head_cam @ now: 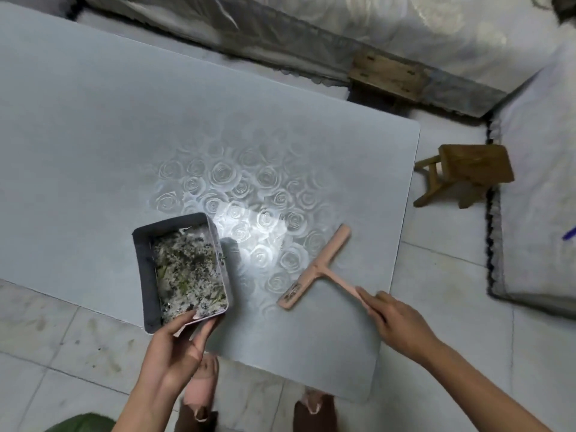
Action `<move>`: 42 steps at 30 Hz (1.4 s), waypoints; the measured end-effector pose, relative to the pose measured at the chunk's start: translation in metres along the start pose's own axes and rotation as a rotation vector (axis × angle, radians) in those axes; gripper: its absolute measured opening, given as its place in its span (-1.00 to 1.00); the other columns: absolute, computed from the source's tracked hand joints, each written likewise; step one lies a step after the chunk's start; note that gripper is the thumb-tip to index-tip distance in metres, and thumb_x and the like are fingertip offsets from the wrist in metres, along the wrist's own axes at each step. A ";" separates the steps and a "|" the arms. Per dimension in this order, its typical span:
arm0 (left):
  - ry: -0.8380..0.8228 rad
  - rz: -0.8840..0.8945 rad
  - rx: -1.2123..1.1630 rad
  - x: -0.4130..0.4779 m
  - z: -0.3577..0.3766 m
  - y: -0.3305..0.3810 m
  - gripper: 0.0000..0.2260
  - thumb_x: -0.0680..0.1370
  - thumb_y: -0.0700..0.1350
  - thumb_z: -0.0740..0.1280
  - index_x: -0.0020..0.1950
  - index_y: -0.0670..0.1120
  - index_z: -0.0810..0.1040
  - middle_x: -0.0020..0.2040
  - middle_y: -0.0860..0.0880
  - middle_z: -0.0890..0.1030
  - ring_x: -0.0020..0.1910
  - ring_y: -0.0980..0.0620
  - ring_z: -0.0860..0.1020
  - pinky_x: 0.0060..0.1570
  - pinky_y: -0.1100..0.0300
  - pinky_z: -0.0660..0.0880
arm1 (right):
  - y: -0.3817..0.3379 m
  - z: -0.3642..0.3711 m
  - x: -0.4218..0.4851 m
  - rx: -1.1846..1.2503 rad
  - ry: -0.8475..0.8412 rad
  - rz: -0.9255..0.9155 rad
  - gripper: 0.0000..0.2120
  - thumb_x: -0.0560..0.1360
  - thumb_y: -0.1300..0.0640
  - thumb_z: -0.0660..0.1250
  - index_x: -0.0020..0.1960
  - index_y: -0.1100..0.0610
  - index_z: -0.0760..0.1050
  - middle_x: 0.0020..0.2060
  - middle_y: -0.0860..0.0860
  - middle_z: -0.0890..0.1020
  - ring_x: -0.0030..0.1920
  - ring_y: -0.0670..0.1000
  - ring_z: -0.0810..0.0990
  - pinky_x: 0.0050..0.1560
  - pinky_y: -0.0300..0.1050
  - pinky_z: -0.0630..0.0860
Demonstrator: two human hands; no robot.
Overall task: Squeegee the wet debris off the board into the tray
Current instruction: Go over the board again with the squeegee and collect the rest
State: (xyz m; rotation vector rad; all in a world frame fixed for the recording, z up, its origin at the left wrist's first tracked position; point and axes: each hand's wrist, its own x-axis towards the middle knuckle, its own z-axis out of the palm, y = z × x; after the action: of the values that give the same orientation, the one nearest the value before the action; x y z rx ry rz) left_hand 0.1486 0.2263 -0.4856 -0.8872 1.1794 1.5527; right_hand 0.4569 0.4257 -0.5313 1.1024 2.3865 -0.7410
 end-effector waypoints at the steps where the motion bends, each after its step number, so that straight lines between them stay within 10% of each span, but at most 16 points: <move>1: 0.008 0.007 -0.015 -0.001 0.004 -0.010 -0.84 0.56 -0.35 0.12 0.01 -0.34 0.48 -0.06 -0.35 0.61 -0.06 -0.28 0.60 -0.19 0.04 0.62 | 0.010 -0.010 -0.002 -0.032 -0.023 -0.036 -0.55 0.64 -0.04 0.01 0.52 -0.19 0.08 0.09 -0.07 0.45 0.04 0.02 0.53 -0.10 -0.11 0.42; 9: 0.087 0.053 -0.098 -0.013 0.019 -0.055 -0.84 0.57 -0.33 0.11 -0.01 -0.32 0.48 -0.09 -0.32 0.63 -0.26 -0.31 0.65 -0.14 0.02 0.59 | 0.121 -0.102 -0.015 -0.331 -0.144 -0.086 -0.56 0.63 -0.10 -0.02 0.50 -0.28 0.05 -0.05 -0.16 0.39 -0.06 -0.05 0.54 -0.16 -0.14 0.45; 20: 0.139 0.090 -0.193 -0.015 -0.002 -0.060 -0.61 0.53 -0.35 0.14 0.37 -0.31 0.38 0.31 -0.30 0.48 0.02 -0.38 0.56 -0.04 -0.07 0.55 | -0.100 -0.048 0.111 -0.214 -0.102 -0.347 -0.49 0.55 0.14 0.12 0.49 -0.06 0.16 0.13 0.12 0.46 0.07 0.23 0.54 -0.13 -0.03 0.36; 29: 0.126 0.088 -0.225 -0.024 -0.028 -0.027 -0.78 0.55 -0.33 0.15 0.16 -0.33 0.46 0.31 -0.30 0.48 -0.03 -0.35 0.57 -0.11 -0.02 0.57 | 0.030 -0.086 0.035 -0.359 -0.202 -0.191 -0.53 0.62 -0.01 0.02 0.50 -0.24 0.06 -0.07 -0.10 0.37 0.06 0.03 0.54 -0.03 -0.08 0.44; 38: 0.143 0.099 -0.297 -0.021 -0.058 0.006 -0.80 0.55 -0.34 0.16 0.14 -0.29 0.46 0.31 -0.32 0.47 -0.09 -0.30 0.62 -0.16 0.01 0.60 | -0.202 -0.033 0.139 -0.244 -0.091 -0.324 -0.57 0.58 0.11 0.11 0.44 0.01 0.19 0.10 0.15 0.47 0.05 0.23 0.53 -0.12 -0.04 0.35; 42: 0.157 0.109 -0.314 -0.024 -0.076 0.019 -0.82 0.56 -0.35 0.16 0.13 -0.28 0.45 0.32 -0.33 0.44 0.18 -0.37 0.50 -0.19 0.01 0.60 | -0.204 -0.059 0.141 -0.292 -0.093 -0.378 -0.70 0.58 0.06 0.11 0.30 -0.03 0.34 -0.08 0.09 0.48 -0.01 0.20 0.54 -0.19 -0.07 0.33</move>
State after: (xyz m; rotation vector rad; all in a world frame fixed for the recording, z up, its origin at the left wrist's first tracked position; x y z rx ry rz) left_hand 0.1365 0.1453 -0.4787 -1.1842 1.1255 1.8159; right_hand 0.2031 0.4304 -0.5046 0.4960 2.5486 -0.5200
